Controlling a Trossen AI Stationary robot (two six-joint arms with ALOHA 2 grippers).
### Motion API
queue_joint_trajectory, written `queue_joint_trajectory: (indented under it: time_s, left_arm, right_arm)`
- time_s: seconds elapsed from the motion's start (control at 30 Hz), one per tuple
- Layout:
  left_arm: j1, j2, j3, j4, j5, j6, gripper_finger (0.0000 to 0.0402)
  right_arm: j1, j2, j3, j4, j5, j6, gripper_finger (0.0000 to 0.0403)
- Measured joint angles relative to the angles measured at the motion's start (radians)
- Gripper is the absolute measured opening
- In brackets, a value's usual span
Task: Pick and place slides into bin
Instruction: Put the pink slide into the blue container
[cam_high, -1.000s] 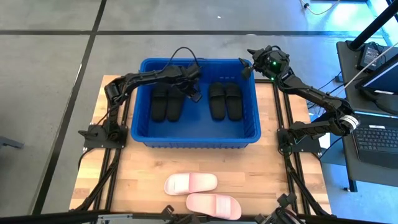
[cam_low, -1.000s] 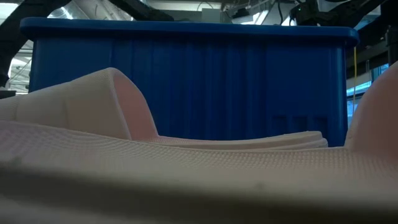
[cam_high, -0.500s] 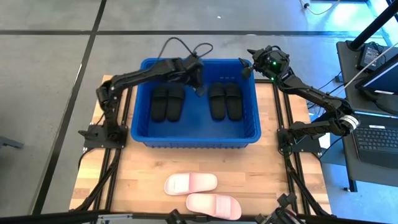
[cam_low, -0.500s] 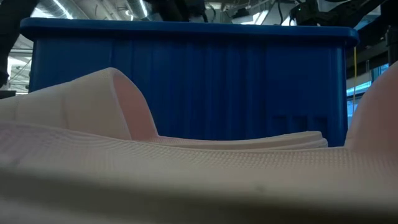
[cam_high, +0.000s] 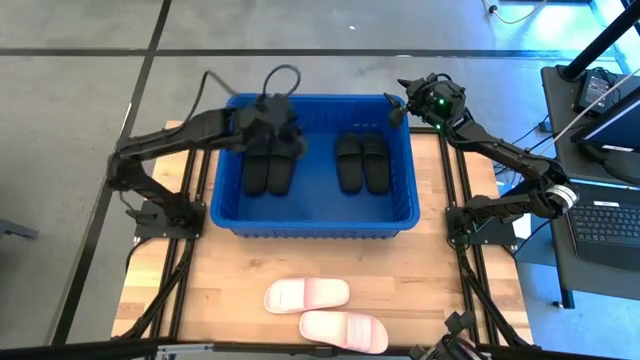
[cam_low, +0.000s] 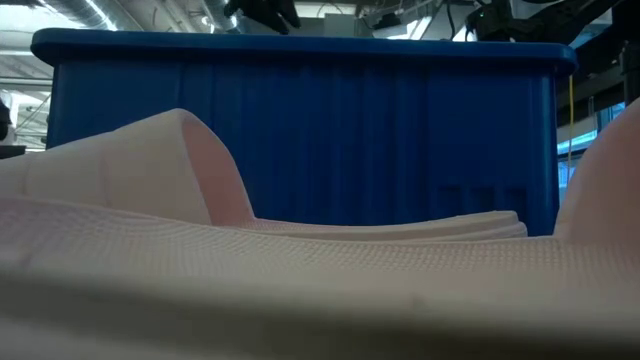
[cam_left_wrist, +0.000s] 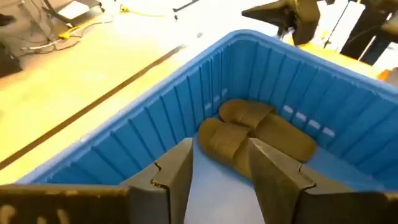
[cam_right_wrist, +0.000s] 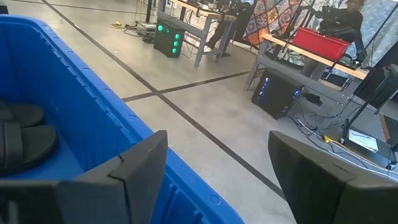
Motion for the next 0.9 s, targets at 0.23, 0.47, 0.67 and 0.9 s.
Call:
queue_joint_trajectory:
  time_s: [0.23,0.47,0.67,0.9]
  left_arm:
    - [-0.119,-0.129,-0.249,0.139,-0.019,-0.042,0.0147]
    - [-0.211,-0.244,-0.531,0.418,0.016,-0.042,0.0147]
    - [-0.275,-0.343,-0.703,0.614,0.042,-0.043,0.0147]
    - [-0.375,-0.434,-0.816,0.708,0.043,-0.044,0.0147]
  right_arm:
    - [0.004,0.000,0.000,0.000,-0.003,0.000,0.0279]
    - [0.006,0.000,0.000,0.000,-0.029,0.003,0.0279]
    - [0.005,0.000,0.000,0.001,-0.028,0.003,0.0279]
    - [0.005,0.000,0.000,0.001,-0.028,0.006,0.0279]
